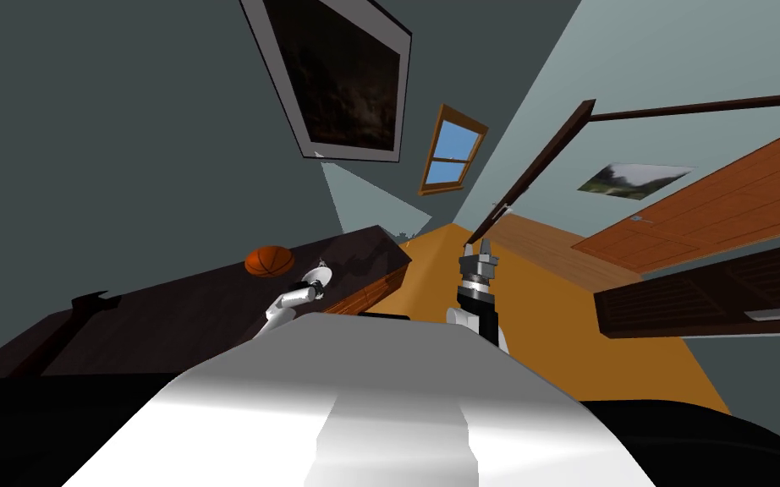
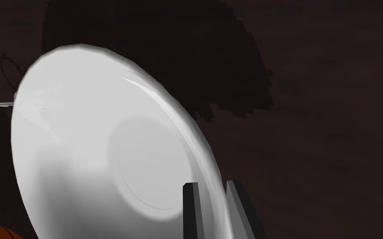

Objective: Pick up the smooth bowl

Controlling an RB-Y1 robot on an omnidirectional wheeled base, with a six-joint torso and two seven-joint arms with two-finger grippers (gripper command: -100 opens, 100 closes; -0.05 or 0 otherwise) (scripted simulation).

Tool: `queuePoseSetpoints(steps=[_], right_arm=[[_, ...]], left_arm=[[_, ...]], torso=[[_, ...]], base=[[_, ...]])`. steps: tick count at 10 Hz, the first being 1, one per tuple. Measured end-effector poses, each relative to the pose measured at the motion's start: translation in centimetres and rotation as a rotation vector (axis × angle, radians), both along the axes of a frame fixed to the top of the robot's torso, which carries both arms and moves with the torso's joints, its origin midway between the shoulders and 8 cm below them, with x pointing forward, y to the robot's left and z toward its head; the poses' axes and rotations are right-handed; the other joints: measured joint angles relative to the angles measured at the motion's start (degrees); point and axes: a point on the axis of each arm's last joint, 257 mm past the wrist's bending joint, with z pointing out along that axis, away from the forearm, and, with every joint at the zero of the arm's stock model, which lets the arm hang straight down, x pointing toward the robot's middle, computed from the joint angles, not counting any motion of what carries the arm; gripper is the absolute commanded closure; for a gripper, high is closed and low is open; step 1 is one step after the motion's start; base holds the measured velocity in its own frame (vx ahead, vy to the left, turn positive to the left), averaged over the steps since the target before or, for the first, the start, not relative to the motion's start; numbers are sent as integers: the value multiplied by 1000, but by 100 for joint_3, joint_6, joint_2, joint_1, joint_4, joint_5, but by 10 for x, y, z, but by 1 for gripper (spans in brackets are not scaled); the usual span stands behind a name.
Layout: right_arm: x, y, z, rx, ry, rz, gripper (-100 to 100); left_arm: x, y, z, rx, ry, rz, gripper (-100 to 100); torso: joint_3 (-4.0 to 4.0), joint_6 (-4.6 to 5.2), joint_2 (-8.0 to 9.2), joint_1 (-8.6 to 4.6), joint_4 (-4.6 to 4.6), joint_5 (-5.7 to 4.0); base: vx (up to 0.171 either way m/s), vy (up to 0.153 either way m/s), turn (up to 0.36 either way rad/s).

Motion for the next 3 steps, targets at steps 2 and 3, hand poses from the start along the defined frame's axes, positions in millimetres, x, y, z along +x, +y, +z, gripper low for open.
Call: queuePoseSetpoints(steps=[2, 3], right_arm=[[0, 0, 0, 0, 0, 0, 0], [0, 0, 0, 0, 0, 0, 0]], left_arm=[[4, -6, 7, -1, 1, -19, 100], [4, -6, 7, -1, 2, -20, 0]], torso=[[2, 1, 2, -4, 2, -2], [1, 3, 0, 0, 2, -1]], base=[[-6, -18, 55], [0, 0, 0]])
